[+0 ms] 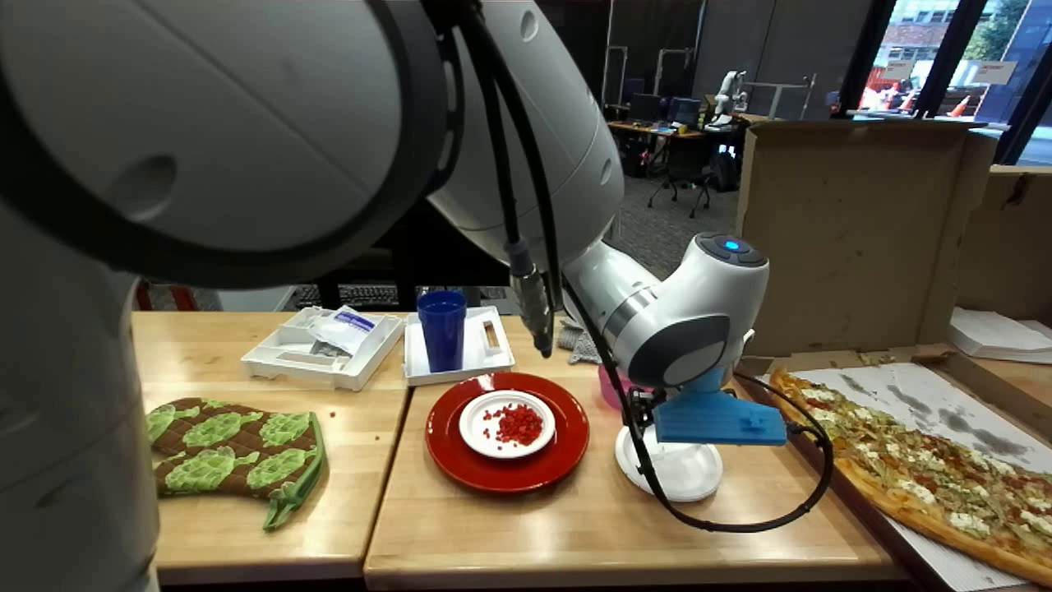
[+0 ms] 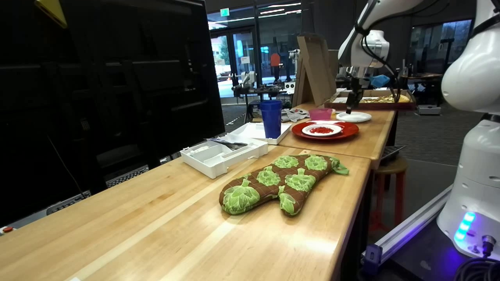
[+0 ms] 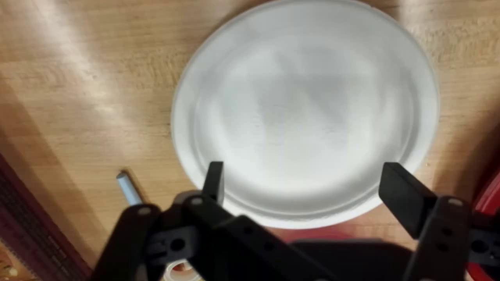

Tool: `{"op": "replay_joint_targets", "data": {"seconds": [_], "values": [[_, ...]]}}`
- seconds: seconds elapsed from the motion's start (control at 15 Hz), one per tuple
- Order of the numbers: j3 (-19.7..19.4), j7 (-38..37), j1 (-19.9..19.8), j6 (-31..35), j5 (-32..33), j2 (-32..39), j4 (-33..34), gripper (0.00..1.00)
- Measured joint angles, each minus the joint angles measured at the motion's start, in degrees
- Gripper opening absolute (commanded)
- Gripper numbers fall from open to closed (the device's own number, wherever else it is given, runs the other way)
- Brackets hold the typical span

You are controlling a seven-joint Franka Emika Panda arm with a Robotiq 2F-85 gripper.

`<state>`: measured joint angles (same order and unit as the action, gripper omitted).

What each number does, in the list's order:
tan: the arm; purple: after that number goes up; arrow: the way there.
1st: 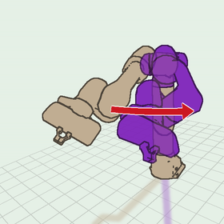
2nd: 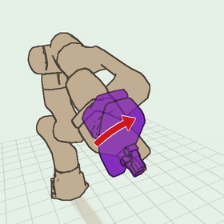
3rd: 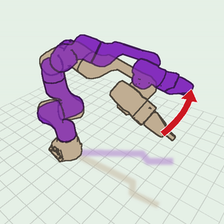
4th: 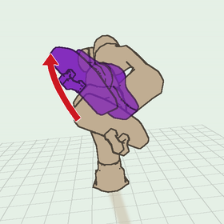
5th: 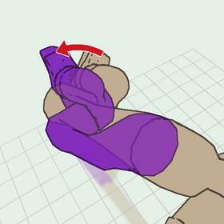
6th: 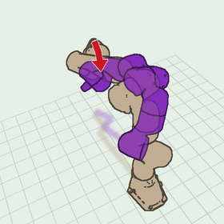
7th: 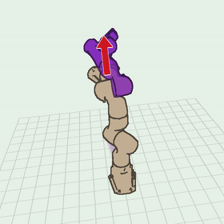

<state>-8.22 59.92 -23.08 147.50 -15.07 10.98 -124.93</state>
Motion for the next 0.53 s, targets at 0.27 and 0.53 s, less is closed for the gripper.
{"op": "replay_joint_targets", "data": {"seconds": [0.27, 0.53], "values": [[-0.8, -0.1, 0.0, 5.5, -0.9, 0.0, -2.4, 0.73], [-1.7, -0.9, -0.1, 6.7, -1.5, 0.1, -2.6, 0.44]]}}
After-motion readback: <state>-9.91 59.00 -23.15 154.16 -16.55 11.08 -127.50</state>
